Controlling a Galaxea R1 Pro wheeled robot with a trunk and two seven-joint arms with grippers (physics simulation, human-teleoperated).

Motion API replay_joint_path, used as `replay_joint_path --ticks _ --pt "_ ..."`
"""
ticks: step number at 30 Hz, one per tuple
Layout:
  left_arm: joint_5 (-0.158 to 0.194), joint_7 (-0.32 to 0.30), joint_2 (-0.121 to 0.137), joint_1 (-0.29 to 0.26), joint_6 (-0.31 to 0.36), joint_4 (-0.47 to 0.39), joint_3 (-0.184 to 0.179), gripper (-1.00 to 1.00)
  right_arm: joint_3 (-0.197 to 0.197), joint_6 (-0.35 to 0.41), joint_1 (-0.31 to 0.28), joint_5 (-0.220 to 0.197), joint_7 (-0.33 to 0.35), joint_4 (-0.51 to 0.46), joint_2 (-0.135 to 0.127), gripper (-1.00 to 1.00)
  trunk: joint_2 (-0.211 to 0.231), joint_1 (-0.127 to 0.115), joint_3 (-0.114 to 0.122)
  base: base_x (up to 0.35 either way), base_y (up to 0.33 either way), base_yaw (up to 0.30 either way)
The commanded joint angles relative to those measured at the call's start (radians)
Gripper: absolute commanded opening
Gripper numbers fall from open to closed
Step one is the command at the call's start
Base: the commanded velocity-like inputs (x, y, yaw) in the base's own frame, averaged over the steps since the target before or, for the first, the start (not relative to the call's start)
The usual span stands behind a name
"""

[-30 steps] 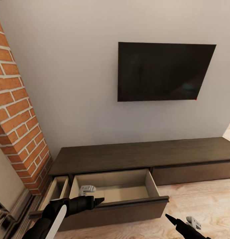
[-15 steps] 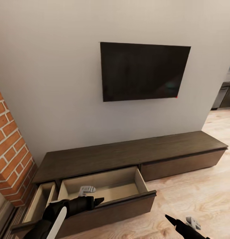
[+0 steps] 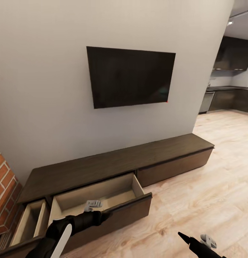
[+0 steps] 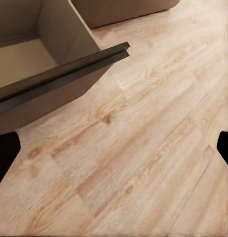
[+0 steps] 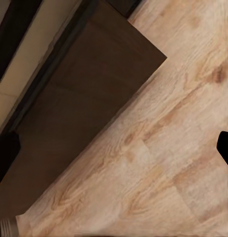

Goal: Place each of the two pumpkins and all three candles from the living room inside a cabinet in the living room (use any cabinet), then make sure every cabinet is closed, and position the cauldron so it is next to a table in the living room.

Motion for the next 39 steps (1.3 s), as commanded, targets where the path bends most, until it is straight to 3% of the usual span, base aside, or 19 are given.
replay_joint_path --ticks 1,14,39 --pt "0.006 0.001 0.001 0.000 0.006 -0.001 -0.001 1.00 -0.004 0.010 -0.001 -0.007 0.004 0.000 0.000 1.00 -0.001 0.000 -0.001 -0.185 0.110 -0.295" --pt "0.008 -0.002 0.001 -0.001 0.012 -0.001 -0.002 1.00 -0.004 0.010 -0.001 -0.010 0.000 0.002 -0.001 1.00 -0.001 0.000 -0.001 -0.047 0.031 -0.295" --pt "0.007 -0.008 0.002 -0.002 0.021 0.003 -0.006 1.00 -0.003 0.011 -0.001 -0.009 -0.002 0.004 -0.001 1.00 0.174 -0.096 0.077 -0.023 0.000 -0.276"
